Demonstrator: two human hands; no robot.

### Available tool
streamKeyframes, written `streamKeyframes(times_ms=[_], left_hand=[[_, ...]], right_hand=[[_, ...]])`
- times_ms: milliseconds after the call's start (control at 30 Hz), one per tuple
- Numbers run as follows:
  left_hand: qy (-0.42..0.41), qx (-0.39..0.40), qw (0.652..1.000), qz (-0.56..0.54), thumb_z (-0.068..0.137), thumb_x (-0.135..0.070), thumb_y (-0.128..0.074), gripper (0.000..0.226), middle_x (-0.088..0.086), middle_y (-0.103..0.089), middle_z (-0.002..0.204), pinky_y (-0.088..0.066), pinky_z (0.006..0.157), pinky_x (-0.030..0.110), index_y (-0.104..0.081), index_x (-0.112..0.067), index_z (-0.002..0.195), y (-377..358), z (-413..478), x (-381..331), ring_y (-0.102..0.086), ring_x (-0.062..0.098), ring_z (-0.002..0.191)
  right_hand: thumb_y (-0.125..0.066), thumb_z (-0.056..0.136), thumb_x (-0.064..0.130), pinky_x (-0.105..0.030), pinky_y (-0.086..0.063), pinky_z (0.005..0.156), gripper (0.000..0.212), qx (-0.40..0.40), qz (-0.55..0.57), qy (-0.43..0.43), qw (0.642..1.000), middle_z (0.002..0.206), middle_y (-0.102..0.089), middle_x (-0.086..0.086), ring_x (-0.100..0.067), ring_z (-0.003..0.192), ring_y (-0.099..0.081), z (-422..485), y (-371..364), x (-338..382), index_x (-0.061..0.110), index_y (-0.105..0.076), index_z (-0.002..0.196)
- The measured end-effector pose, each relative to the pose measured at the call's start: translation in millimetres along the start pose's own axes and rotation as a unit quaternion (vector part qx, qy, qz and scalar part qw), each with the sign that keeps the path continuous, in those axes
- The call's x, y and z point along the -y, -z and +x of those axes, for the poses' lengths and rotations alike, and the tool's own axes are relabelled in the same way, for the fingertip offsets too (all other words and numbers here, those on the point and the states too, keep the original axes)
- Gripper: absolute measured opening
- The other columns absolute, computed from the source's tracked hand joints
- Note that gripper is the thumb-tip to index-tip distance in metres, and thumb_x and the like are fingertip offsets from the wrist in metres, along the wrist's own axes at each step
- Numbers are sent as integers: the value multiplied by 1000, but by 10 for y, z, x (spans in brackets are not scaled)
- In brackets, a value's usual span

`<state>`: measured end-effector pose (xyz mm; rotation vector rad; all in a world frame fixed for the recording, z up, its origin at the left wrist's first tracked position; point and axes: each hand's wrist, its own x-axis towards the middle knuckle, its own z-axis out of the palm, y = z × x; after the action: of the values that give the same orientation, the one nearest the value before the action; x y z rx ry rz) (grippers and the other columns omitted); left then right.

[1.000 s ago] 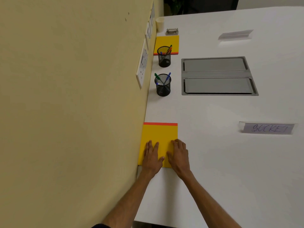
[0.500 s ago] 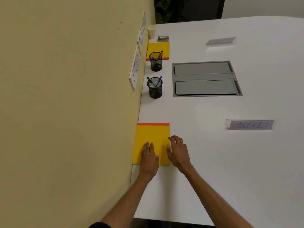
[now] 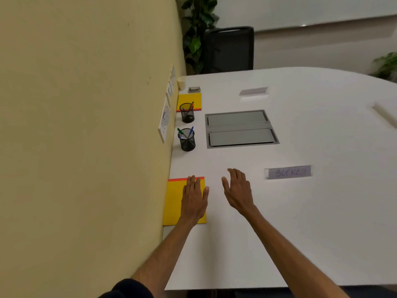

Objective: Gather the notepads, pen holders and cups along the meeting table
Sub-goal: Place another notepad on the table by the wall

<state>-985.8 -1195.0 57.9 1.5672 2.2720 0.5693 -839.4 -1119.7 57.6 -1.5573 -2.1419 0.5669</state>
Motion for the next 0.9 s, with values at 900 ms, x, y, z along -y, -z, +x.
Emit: streamKeyframes(times_ms=[900], left_hand=[[-235, -16, 971, -51, 103, -49, -24, 62, 8, -11, 164, -6, 124, 43, -22, -14, 154, 539, -123, -2222, -2, 21, 152]], right_hand=[[-33, 103, 44, -45, -35, 109, 51, -225, -38, -95, 969, 150, -39, -2, -19, 141, -32, -550, 2447, -415, 14, -40, 143]])
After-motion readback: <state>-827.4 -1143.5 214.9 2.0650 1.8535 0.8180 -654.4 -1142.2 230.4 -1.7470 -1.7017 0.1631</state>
